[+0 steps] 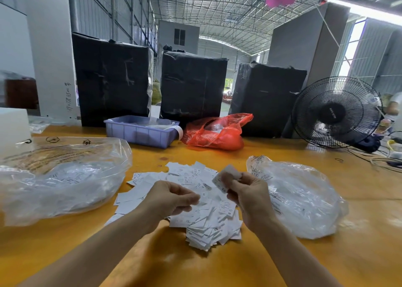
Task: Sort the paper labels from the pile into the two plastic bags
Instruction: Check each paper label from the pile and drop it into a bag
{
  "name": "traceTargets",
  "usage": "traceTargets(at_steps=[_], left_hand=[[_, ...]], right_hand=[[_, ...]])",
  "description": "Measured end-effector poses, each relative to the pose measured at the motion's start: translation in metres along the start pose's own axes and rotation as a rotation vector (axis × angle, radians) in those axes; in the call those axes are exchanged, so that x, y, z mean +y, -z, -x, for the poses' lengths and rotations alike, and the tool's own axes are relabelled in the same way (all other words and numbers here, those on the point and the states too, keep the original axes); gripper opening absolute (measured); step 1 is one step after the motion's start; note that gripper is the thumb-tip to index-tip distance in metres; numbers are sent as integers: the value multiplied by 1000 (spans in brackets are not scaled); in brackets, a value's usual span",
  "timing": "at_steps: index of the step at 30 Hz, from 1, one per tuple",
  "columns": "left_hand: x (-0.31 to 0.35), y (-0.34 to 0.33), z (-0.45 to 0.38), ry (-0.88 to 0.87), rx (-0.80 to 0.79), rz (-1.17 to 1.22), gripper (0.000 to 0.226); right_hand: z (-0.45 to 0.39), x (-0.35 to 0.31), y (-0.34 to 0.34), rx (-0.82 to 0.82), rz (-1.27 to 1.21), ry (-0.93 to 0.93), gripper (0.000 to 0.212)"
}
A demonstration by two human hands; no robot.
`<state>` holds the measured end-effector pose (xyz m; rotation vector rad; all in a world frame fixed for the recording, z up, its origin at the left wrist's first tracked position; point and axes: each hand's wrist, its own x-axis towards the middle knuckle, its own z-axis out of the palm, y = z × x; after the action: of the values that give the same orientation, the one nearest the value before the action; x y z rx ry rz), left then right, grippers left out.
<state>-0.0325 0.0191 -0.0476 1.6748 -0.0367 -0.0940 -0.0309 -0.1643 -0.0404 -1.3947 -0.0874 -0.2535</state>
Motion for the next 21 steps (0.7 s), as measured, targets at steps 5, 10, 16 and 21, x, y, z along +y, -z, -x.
traceTargets(at_steps=[5, 10, 16, 21], left_hand=[[2, -3, 3, 33, -49, 32, 9], [4, -4, 6, 41, -100, 80, 14], [5, -4, 6, 50, -120, 135, 12], [5, -1, 5, 70, -134, 135, 14]], right_hand=[[10, -9, -10, -87, -81, 61, 10], [15, -5, -15, -112, 133, 164, 10], [17, 0, -16, -146, 189, 92, 10], [16, 0, -18, -106, 92, 66, 8]])
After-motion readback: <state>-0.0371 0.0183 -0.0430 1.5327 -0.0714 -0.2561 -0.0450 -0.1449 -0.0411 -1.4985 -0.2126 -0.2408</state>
